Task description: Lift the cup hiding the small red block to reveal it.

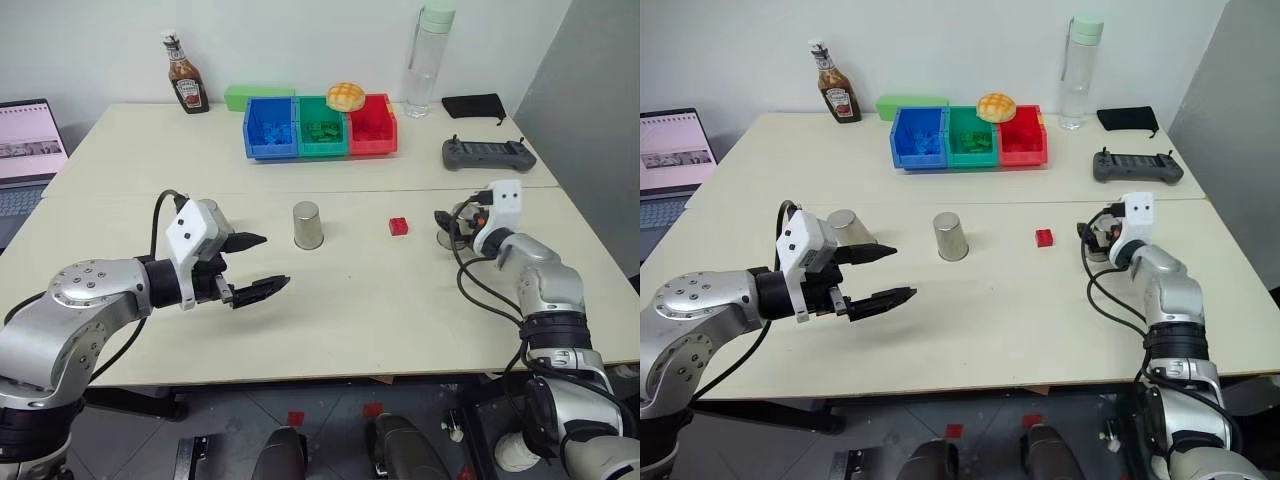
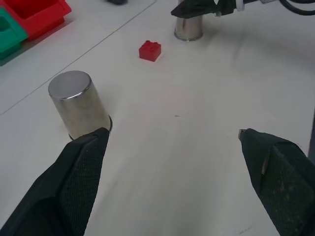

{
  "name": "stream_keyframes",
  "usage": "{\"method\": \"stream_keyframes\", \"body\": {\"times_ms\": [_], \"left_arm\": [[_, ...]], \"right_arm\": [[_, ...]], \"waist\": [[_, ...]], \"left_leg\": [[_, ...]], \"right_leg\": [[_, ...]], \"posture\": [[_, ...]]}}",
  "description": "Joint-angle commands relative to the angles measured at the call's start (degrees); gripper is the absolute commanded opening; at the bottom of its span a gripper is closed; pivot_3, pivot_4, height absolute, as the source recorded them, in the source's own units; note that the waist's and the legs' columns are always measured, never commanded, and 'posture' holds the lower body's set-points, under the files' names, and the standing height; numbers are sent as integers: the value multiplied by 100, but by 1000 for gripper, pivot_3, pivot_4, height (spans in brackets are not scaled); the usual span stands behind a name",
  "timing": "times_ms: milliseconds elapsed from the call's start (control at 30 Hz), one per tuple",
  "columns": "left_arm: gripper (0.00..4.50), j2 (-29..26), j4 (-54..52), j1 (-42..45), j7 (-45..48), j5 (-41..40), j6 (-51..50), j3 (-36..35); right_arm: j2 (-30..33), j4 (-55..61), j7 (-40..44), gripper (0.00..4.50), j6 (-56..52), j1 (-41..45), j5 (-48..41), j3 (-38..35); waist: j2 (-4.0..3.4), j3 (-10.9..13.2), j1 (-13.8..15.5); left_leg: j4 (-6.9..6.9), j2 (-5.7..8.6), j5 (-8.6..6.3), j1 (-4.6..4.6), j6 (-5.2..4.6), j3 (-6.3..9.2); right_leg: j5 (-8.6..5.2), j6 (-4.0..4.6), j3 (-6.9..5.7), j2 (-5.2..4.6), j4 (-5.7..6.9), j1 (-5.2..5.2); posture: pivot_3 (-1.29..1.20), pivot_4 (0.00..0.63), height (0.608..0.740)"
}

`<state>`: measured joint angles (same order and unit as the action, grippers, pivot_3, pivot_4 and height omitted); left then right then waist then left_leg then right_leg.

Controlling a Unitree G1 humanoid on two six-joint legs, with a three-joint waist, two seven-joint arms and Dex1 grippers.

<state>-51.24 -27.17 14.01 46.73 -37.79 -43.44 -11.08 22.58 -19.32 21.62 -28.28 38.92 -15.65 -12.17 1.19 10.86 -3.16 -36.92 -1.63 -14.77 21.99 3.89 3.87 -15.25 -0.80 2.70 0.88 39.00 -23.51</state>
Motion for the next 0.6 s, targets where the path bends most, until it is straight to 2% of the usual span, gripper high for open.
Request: {"method": "stream_keyframes", "body": {"times_ms": [33,233,333,600], "left_arm": [[4500,-118,-83,-124,-152,145,17,-287],[4500,-278,-112,-469,-235,302,36,-592],[4500,-372,-162,-745,-144,331,88,-794],[4500,-354,-355,-1296,2,294,248,-1238]], "right_arm": [[333,1227,496,4470,331,-225,-252,-104],[932,2838,1557,4470,409,-951,-469,314],[1331,3589,1962,4470,-228,-1409,-942,264],[1709,4961,1435,4470,-1905,-2630,-1713,-247]], "waist": [[-1,1,2],[-2,1,7],[-2,1,18],[-1,0,79]], "left_leg": [[1,0,0,0,0,0],[5,-4,-1,1,-1,4],[4,-3,-1,-2,-1,3],[-2,-4,-1,-4,-1,5]], "right_leg": [[0,-1,0,0,0,-1],[-14,-22,-4,0,0,-5],[-15,-23,-2,0,0,-2],[-16,-24,-3,-1,0,2]], "posture": [[0,150,740],[0,150,740],[0,150,740],[0,150,740]]}}
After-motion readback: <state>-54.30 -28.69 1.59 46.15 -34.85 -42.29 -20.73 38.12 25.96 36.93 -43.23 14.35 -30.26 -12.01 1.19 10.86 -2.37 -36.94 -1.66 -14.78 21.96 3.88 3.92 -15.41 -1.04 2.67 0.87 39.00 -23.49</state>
